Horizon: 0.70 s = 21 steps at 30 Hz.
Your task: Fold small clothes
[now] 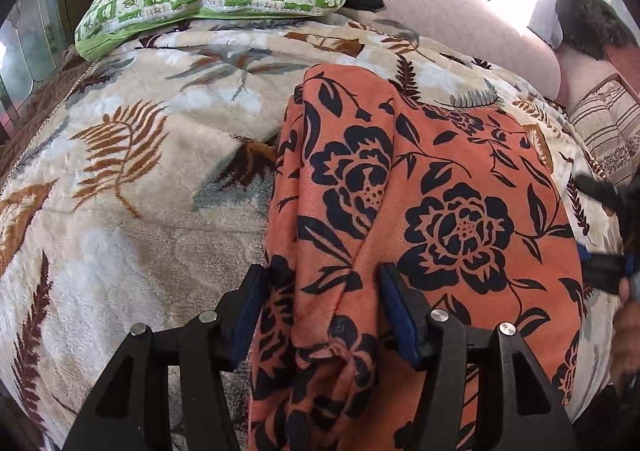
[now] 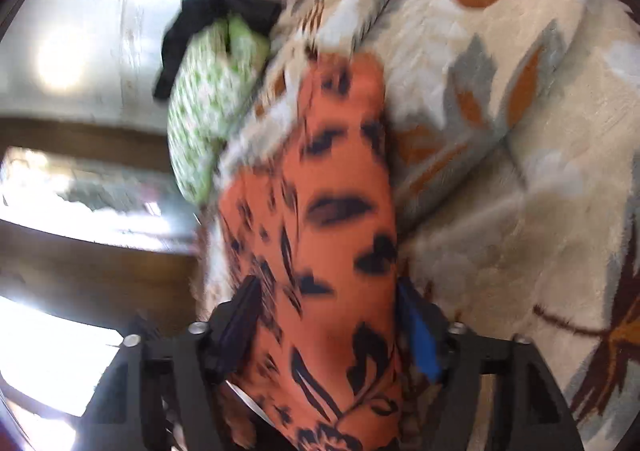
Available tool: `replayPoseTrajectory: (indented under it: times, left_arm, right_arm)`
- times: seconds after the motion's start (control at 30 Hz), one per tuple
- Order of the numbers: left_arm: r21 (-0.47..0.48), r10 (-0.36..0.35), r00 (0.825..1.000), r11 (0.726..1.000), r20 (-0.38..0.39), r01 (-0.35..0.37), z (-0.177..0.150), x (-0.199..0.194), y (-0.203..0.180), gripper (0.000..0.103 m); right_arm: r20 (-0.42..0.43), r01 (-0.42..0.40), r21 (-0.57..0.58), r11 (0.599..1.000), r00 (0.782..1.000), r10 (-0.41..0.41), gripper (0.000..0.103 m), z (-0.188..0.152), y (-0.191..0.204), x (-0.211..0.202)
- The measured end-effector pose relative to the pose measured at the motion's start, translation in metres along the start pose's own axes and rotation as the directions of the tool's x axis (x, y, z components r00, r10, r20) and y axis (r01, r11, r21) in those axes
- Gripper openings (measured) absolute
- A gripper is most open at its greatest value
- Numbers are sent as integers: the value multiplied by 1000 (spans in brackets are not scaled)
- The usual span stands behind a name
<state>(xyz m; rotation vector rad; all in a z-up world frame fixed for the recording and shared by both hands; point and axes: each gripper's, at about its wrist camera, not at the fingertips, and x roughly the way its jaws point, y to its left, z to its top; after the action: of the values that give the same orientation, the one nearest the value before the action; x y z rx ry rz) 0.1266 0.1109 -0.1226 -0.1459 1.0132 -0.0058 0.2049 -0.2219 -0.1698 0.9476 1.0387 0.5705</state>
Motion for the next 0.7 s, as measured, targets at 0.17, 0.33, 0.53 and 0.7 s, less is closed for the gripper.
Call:
replayPoseTrajectory:
  times: [0.17, 0.33, 0.53, 0.7]
  left_arm:
    - [-17, -13, 1000, 1000, 4, 13, 1, 3, 3, 65]
    - [-28, -22, 1000, 999, 2, 22, 0, 6, 4, 68]
    - [-29, -25, 1000, 999, 11, 26, -1, 4, 8, 68]
    - [-29, -23, 1000, 999, 9, 23, -1, 4, 9, 69]
  right_arm:
    - [-130, 44, 13, 999, 991, -42, 35, 30, -6, 42]
    - [-68, 247, -157, 956, 963, -260, 30, 23, 16, 49]
    - [-50, 93, 7, 996, 994, -93, 77, 12, -4, 15]
    - [-95, 49, 95, 994, 995, -40, 77, -36, -21, -6]
